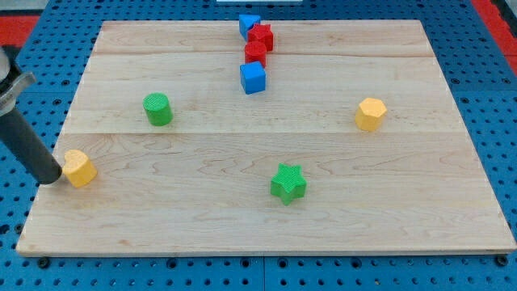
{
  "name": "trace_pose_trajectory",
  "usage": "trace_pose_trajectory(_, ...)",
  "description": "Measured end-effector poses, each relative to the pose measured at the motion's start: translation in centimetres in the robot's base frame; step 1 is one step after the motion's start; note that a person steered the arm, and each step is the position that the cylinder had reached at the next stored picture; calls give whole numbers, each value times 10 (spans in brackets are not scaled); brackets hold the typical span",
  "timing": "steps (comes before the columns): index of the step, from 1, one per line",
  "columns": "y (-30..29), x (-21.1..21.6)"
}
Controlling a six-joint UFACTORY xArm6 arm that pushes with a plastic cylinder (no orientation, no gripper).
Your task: Place the yellow heart below the green circle
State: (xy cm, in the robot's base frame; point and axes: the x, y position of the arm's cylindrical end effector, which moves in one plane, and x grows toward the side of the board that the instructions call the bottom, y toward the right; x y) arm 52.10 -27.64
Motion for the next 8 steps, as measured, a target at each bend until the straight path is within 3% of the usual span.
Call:
trace_pose_trajectory(3,46,-3)
trace_pose_trajectory(8,113,-47)
